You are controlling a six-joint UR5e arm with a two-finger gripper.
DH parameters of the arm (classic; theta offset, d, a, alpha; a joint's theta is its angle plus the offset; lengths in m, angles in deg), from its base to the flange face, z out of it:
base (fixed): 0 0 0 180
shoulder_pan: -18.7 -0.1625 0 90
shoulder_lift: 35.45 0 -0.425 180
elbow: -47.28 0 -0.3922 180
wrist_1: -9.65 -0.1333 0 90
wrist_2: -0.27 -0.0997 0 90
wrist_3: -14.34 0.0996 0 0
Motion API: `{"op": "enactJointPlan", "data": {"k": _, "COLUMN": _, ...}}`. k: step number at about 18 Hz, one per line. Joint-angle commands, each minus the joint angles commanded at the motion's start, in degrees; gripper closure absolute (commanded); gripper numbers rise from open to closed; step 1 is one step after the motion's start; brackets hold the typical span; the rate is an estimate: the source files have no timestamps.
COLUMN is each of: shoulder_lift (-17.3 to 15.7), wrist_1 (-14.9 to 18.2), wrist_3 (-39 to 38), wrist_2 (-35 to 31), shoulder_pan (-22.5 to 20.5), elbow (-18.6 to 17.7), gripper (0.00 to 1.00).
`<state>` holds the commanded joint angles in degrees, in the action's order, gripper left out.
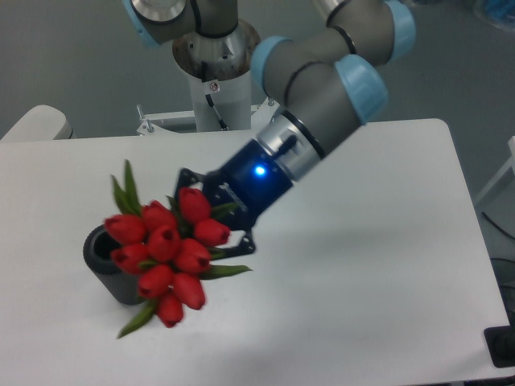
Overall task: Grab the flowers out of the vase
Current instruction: 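Carry the tulip bunch away from the vase and hold it above the table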
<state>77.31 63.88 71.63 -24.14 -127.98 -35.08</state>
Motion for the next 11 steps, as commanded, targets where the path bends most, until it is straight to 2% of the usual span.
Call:
{"op": "enactJointPlan", "data": {"k": 6, "shoulder_lift": 2.11, "wrist_1": 0.17, "wrist_3": 9.48, "wrist_2": -11.87, "shoulder_pan": -0.35, "elbow": 0.89, "gripper": 0.85}}
{"op": "enactJointPlan", "data": {"k": 11, "shoulder_lift": 1.59, "wrist_1": 1.31, "wrist_3": 11.08, "wrist_2": -27.42, "shoulder_pan": 0.17, "elbow": 0.01, "gripper": 0.85}}
